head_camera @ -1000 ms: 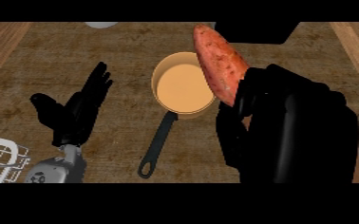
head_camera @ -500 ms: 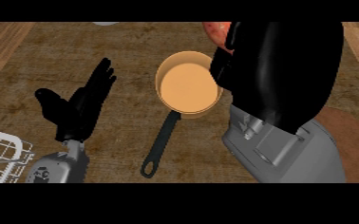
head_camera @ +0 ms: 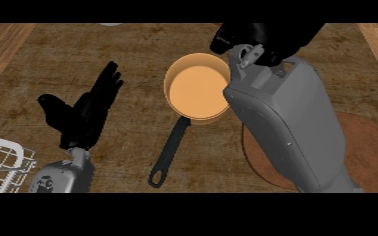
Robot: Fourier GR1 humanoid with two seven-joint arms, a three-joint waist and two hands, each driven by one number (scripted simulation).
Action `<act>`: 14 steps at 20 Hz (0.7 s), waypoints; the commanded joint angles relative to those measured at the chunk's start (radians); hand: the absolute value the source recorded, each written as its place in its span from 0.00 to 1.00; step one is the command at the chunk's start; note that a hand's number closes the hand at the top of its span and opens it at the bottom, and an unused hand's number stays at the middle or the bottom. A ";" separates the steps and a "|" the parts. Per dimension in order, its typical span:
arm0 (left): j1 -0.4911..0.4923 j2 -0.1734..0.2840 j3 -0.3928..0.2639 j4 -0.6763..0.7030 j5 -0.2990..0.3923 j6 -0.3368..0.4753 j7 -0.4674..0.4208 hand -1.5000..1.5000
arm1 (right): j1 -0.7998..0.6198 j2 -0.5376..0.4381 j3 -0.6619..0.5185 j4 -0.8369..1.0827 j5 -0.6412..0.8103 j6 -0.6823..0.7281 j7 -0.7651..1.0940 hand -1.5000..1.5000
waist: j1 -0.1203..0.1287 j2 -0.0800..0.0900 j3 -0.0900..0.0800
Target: Pick the sweet potato from the cutting board and place it in the pot
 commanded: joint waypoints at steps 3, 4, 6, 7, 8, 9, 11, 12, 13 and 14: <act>-0.038 0.011 0.011 -0.002 0.009 -0.008 0.019 0.50 | 0.006 0.011 -0.101 0.096 -0.118 -0.208 0.244 0.00 | 0.006 0.004 0.002; -0.028 0.008 0.007 -0.003 0.015 -0.017 0.010 0.50 | 0.036 0.011 -0.068 0.107 -0.139 -0.273 0.248 0.00 | 0.020 0.006 0.002; -0.058 0.008 0.011 0.011 0.013 -0.009 0.037 0.50 | 0.014 0.011 -0.079 0.106 -0.166 -0.334 0.253 0.00 | 0.013 0.004 0.002; -0.025 0.002 -0.001 0.009 0.004 -0.012 0.004 0.50 | 0.036 0.011 -0.074 0.092 -0.152 -0.399 0.219 0.00 | 0.008 0.003 0.002; -0.032 0.014 0.021 0.024 0.012 -0.016 -0.003 0.50 | 0.007 0.011 -0.081 0.099 -0.153 -0.430 0.224 0.00 | 0.016 0.006 0.001; 0.006 -0.009 0.005 0.030 -0.001 0.001 -0.024 0.50 | 0.037 0.011 -0.079 0.048 -0.127 -0.468 0.185 0.00 | -0.006 0.000 0.002; -0.037 -0.008 -0.002 0.010 0.003 0.001 0.021 0.50 | -0.034 0.011 -0.082 0.076 -0.043 -0.543 0.175 0.00 | 0.004 0.001 0.002; -0.014 0.010 0.016 -0.002 0.001 0.000 0.004 0.50 | -0.013 0.011 -0.111 0.071 0.010 -0.579 0.124 0.00 | -0.006 0.001 0.002; -0.016 -0.008 0.008 0.005 0.009 0.000 0.000 0.50 | -0.028 0.011 -0.098 0.060 0.035 -0.592 0.147 0.00 | -0.012 -0.002 0.001; -0.015 0.005 0.023 0.023 0.010 -0.004 -0.003 0.50 | -0.018 0.011 -0.081 0.043 0.063 -0.624 0.142 0.00 | -0.018 -0.002 0.001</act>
